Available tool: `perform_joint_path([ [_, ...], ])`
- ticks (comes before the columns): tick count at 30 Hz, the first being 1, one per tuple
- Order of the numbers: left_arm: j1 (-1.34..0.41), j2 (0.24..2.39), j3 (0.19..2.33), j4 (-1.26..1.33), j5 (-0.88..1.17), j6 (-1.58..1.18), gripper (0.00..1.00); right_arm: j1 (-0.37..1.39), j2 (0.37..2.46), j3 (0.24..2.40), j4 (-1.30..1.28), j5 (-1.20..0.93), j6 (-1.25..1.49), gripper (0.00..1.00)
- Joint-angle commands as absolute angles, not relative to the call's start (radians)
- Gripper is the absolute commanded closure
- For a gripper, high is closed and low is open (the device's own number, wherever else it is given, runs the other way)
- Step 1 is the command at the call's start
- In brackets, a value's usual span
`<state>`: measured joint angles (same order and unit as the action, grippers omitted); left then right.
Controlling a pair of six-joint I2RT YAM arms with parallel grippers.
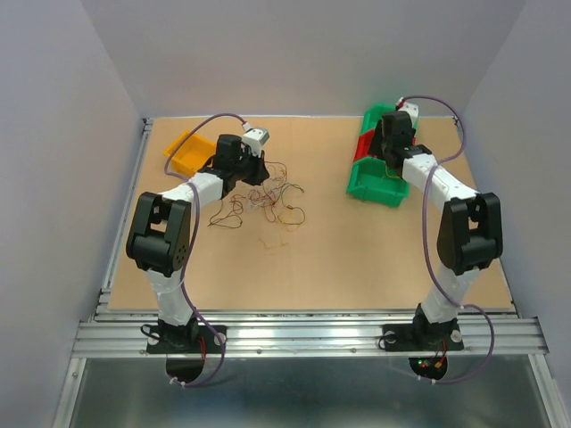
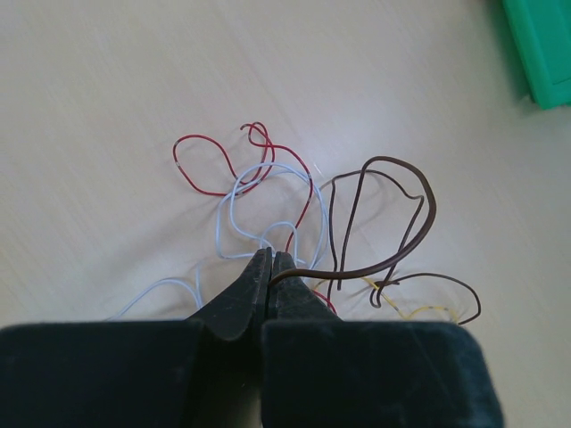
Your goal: Untangle the cables
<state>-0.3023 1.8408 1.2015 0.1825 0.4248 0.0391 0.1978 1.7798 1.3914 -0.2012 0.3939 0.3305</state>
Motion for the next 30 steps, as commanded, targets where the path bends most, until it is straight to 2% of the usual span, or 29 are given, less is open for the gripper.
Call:
perform_joint_path([
  [1, -0.310, 1.776, 1.186, 0.203, 0.416, 0.060, 1.00, 0.199, 1.857, 1.557, -0.196, 0.361, 0.302, 0.36],
  [6, -0.318, 1.786, 1.190, 0.199, 0.411, 0.066, 1.00, 0.196, 2.006, 1.710, -0.218, 0.380, 0.321, 0.35],
  [14, -0.325, 1.784, 1.195, 0.192, 0.411, 0.074, 1.00, 0.198, 2.143, 1.816, -0.219, 0.502, 0.345, 0.43],
  [17, -0.330, 1.767, 1.184, 0.199, 0.405, 0.080, 1.00, 0.198, 2.155, 1.827, -0.218, 0.535, 0.359, 0.51],
  [20, -0.331, 1.759, 1.180, 0.201, 0.400, 0.081, 1.00, 0.198, 2.149, 1.816, -0.218, 0.569, 0.368, 0.76],
  [21, -0.333, 1.758, 1.180, 0.201, 0.400, 0.083, 1.00, 0.198, 2.146, 1.810, -0.216, 0.574, 0.370, 0.92],
  [22, -0.333, 1.758, 1.180, 0.201, 0.397, 0.083, 1.00, 0.198, 2.140, 1.804, -0.218, 0.580, 0.373, 0.99],
  [26, -0.334, 1.755, 1.177, 0.201, 0.397, 0.083, 1.00, 0.199, 2.086, 1.738, -0.209, 0.578, 0.385, 0.99],
  [30, -0.337, 1.747, 1.172, 0.204, 0.396, 0.084, 1.00, 0.204, 2.000, 1.571, -0.132, 0.574, 0.380, 0.99],
])
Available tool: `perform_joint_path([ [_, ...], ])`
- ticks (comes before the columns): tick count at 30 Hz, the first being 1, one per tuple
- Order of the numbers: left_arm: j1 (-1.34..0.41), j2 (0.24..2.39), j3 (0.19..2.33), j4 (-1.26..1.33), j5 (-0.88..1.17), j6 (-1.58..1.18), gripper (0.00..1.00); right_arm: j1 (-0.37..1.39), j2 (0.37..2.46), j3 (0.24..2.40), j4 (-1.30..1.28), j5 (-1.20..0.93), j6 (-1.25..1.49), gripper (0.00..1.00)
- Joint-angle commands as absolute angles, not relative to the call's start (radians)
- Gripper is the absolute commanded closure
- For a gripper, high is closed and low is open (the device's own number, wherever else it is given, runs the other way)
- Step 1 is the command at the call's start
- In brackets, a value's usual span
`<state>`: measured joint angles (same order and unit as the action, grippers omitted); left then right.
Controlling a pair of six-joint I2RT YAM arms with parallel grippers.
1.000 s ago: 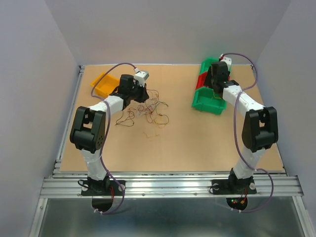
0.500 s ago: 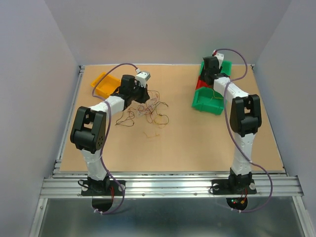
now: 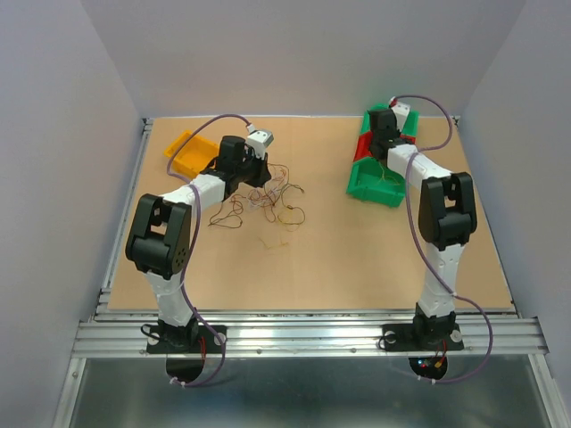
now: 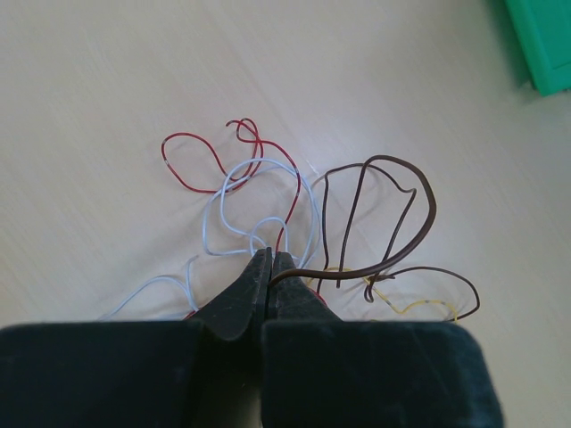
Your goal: Untangle the cables
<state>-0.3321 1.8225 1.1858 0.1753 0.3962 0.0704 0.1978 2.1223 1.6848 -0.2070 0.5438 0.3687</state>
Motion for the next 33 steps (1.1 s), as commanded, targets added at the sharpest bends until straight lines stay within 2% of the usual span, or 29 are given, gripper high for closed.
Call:
perform_joint_path([
  [1, -0.339, 1.743, 1.169, 0.206, 0.391, 0.084, 1.00, 0.209, 1.953, 1.504, -0.079, 0.563, 0.370, 0.99],
  [13, -0.344, 1.715, 1.151, 0.213, 0.391, 0.092, 1.00, 0.244, 1.646, 1.046, 0.342, 0.454, 0.288, 0.99],
  [28, -0.344, 1.710, 1.149, 0.215, 0.394, 0.094, 1.00, 0.247, 1.411, 0.796, 0.422, 0.397, 0.299, 1.00],
  [33, -0.345, 1.710, 1.149, 0.215, 0.391, 0.094, 1.00, 0.247, 1.420, 0.784, 0.419, 0.396, 0.308, 0.99],
])
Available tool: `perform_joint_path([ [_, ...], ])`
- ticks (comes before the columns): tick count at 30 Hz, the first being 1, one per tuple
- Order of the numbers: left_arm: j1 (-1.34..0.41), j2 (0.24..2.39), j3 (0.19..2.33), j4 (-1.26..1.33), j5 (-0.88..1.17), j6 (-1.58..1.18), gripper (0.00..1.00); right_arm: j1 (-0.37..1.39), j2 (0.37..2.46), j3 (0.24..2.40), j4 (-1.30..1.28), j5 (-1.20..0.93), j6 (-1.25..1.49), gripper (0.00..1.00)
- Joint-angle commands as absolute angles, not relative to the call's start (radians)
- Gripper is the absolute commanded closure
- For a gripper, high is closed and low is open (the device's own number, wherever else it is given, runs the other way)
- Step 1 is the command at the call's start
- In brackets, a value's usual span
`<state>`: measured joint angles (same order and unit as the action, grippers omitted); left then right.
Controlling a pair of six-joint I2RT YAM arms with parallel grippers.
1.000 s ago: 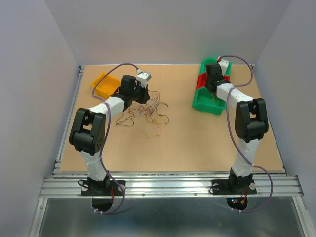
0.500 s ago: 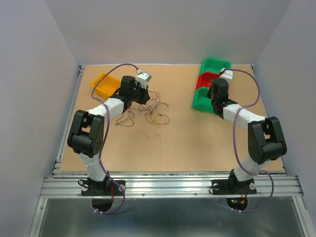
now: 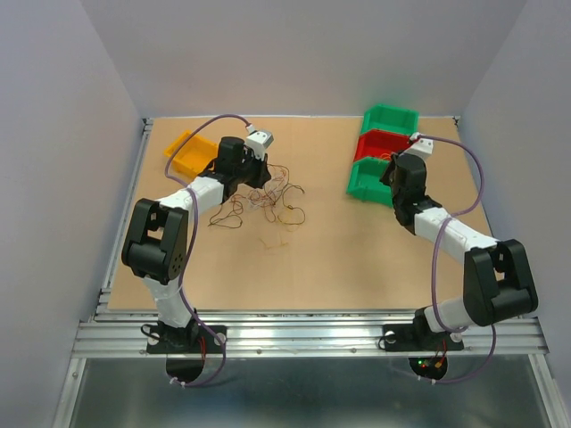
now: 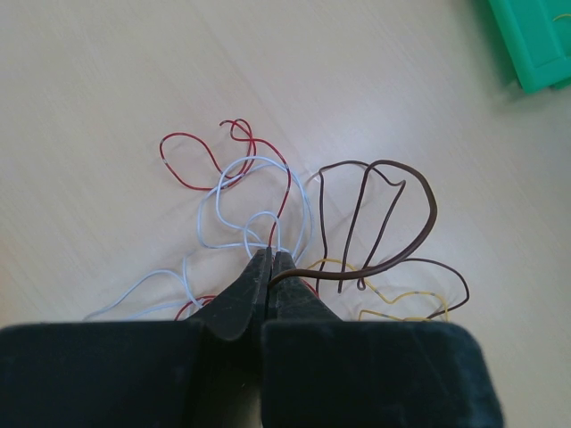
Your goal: Untangle the cables
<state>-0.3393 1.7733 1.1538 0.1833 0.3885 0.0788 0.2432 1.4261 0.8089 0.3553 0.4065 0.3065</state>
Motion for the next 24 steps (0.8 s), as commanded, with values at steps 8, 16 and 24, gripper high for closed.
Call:
perform_joint_path([
  [8, -0.345, 1.707, 1.149, 0.215, 0.393, 0.094, 1.00, 0.247, 1.442, 0.759, 0.419, 0.416, 0.310, 0.99],
  [16, -0.347, 1.707, 1.147, 0.215, 0.396, 0.094, 1.00, 0.250, 1.394, 0.681, 0.478, 0.410, 0.290, 0.99],
  [24, -0.348, 1.703, 1.146, 0.213, 0.393, 0.097, 1.00, 0.276, 1.333, 0.627, 0.509, 0.456, 0.281, 0.99],
])
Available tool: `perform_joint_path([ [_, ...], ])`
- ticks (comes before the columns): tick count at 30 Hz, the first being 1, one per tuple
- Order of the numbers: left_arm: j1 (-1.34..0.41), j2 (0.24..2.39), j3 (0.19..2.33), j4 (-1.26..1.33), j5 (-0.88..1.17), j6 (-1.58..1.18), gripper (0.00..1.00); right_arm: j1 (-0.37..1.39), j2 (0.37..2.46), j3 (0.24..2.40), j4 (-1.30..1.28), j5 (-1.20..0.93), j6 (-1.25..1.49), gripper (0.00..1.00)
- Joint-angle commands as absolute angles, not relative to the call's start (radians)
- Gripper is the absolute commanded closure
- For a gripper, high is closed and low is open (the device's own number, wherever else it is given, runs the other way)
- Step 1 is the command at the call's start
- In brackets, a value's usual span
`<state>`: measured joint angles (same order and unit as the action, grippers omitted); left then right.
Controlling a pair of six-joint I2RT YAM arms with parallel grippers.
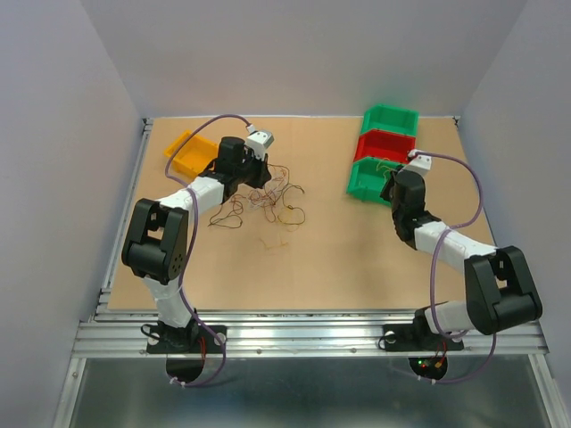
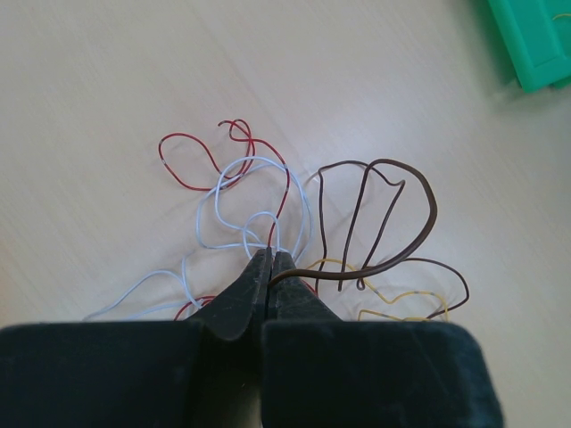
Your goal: Untangle the cables
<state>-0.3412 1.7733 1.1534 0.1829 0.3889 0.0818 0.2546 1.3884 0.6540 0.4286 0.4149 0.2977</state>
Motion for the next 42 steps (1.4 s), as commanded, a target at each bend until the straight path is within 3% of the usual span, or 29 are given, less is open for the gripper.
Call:
perform_joint_path([
  [1, -0.350, 1.701, 1.146, 0.213, 0.393, 0.097, 1.00, 0.278, 1.327, 0.627, 0.496, 0.462, 0.285, 0.99],
  [16, -0.353, 1.700, 1.146, 0.210, 0.393, 0.098, 1.00, 0.288, 1.324, 0.696, 0.313, 0.514, 0.331, 0.99],
  [33, -0.356, 1.694, 1.143, 0.209, 0.399, 0.100, 1.00, 0.227, 1.623, 1.009, 0.157, 0.393, 0.330, 1.00],
  [42, -0.357, 1.695, 1.143, 0.207, 0.391, 0.098, 1.00, 0.189, 1.799, 1.206, -0.086, 0.324, 0.308, 0.99],
])
